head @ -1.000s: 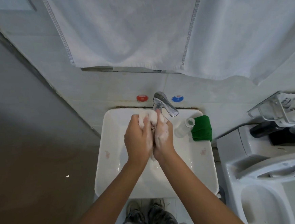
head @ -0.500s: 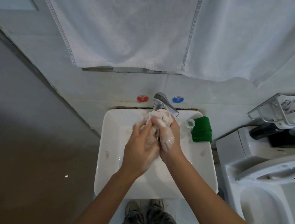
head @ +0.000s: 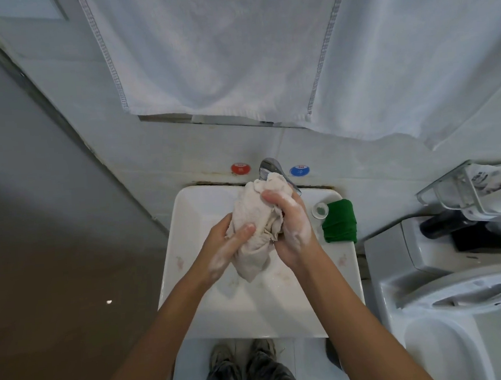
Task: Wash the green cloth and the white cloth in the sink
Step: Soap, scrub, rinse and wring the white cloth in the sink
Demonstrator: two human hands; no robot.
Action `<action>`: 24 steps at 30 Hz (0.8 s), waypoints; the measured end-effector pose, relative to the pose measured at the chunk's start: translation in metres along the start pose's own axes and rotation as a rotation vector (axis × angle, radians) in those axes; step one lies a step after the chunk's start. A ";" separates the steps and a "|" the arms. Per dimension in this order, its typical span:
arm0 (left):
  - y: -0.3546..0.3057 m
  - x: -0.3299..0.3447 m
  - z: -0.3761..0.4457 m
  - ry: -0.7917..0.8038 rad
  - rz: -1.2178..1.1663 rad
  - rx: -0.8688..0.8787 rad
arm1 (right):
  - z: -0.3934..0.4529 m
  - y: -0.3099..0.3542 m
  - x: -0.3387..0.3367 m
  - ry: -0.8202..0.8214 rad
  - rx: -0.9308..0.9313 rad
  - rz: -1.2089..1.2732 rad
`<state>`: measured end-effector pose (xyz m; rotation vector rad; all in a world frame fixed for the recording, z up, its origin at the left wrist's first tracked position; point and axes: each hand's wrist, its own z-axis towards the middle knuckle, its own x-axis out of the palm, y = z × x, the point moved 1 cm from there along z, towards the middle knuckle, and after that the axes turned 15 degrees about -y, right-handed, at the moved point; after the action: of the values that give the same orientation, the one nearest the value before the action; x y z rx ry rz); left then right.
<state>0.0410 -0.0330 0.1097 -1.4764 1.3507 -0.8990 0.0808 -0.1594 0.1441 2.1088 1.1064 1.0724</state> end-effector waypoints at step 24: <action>-0.032 0.030 0.011 -0.619 0.182 0.265 | 0.007 -0.028 0.016 -0.331 -0.453 -0.277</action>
<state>0.0656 -0.0614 0.1350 -1.2563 0.8506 -0.4253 0.0797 -0.1316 0.1263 1.6416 0.8649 0.7258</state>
